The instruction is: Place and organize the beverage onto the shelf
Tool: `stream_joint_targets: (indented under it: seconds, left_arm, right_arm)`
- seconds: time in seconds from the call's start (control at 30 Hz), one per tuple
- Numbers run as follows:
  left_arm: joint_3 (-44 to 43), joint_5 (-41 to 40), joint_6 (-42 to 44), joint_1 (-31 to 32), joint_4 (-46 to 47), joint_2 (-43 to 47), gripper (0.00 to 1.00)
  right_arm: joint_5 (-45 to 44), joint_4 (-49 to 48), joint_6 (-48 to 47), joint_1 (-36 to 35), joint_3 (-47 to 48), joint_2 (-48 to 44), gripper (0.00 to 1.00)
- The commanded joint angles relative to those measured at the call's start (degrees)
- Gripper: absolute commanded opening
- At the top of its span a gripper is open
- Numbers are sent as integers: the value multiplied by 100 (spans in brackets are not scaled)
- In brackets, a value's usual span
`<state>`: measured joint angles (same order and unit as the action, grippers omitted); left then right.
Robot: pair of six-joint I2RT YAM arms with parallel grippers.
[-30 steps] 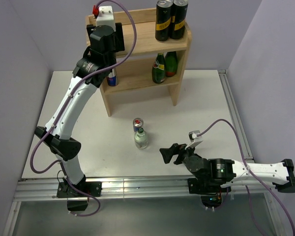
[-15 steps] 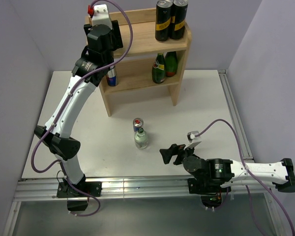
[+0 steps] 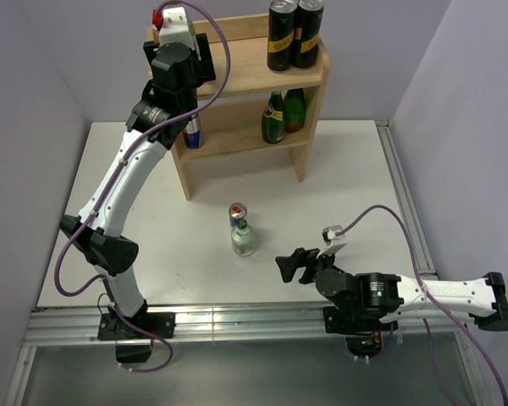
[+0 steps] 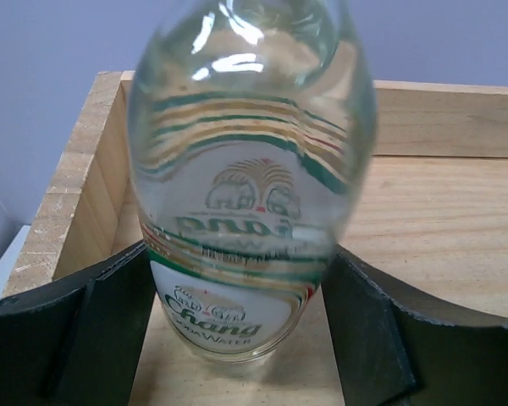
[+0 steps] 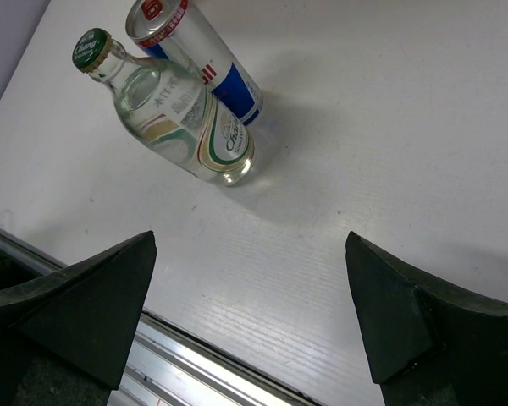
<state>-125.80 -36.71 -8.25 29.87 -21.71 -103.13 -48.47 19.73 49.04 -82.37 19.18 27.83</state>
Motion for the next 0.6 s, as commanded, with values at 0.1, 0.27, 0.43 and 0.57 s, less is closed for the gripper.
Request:
stream_joint_targets:
  seconds: [0.1,0.27,0.43,0.57]
  left_arm:
    - [-33,-442,157,-271,229,337,84]
    - [152,-398,96,-271,273,513,86]
    - [310,-337,8,-253,194,663,87]
    - [442,-328,-27,-183,62,829,99]
  right_arm:
    - [-207,93,124,-34,51,-94,100]
    - [-216,58,168,-34,-11,-103,100]
    - [-198,-4,185,-34,-46,-68,100]
    - [-198,-30,168,-42,-55,-68,100]
